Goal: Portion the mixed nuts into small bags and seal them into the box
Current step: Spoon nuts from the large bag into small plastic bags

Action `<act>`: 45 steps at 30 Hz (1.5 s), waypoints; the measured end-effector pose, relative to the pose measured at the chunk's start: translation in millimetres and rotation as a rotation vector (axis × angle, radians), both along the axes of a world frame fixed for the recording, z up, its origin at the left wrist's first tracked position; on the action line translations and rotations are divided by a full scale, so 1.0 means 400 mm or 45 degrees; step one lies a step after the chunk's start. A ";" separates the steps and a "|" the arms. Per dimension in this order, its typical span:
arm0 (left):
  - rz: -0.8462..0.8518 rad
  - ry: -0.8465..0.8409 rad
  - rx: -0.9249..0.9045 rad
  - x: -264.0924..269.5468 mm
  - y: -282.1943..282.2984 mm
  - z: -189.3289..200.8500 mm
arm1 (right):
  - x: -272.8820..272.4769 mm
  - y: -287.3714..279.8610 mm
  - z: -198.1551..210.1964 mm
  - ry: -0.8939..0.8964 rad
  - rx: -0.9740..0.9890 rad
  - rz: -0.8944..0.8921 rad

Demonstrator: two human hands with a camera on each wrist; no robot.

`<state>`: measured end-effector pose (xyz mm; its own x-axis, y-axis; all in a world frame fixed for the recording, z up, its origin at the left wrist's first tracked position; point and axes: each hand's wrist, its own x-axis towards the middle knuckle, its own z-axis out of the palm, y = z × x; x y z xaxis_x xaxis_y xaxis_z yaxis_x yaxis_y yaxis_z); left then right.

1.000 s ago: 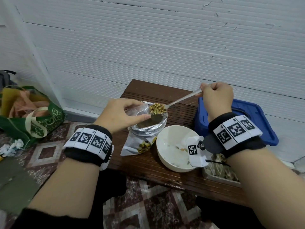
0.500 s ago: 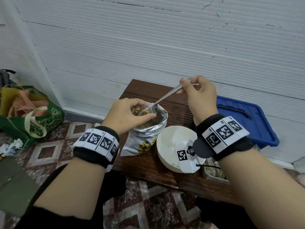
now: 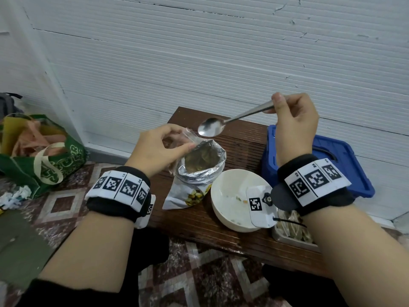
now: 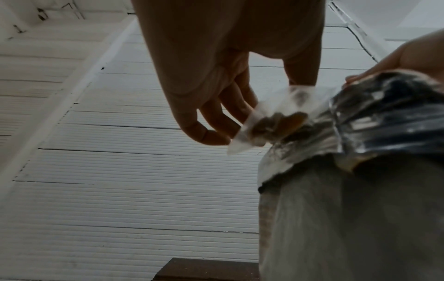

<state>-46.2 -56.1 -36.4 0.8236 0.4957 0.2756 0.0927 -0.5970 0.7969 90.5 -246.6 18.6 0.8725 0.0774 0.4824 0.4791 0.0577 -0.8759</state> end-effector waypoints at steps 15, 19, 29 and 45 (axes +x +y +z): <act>-0.073 0.138 0.034 0.008 -0.004 -0.015 | -0.103 0.058 -0.165 -0.377 -1.285 0.414; -0.063 0.139 0.036 0.010 -0.003 -0.018 | -0.092 0.063 -0.149 -0.096 -1.063 0.407; -0.071 0.095 0.003 0.001 -0.009 -0.005 | -0.050 0.042 -0.125 0.303 -0.648 0.063; -0.046 0.103 -0.024 -0.019 0.010 0.014 | 0.062 -0.019 -0.014 0.362 -0.461 -0.153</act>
<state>-53.7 -52.0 -30.9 0.8603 0.4698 0.1981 0.1362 -0.5861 0.7987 115.3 -254.1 13.1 0.9792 0.0868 0.1835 0.2018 -0.3168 -0.9268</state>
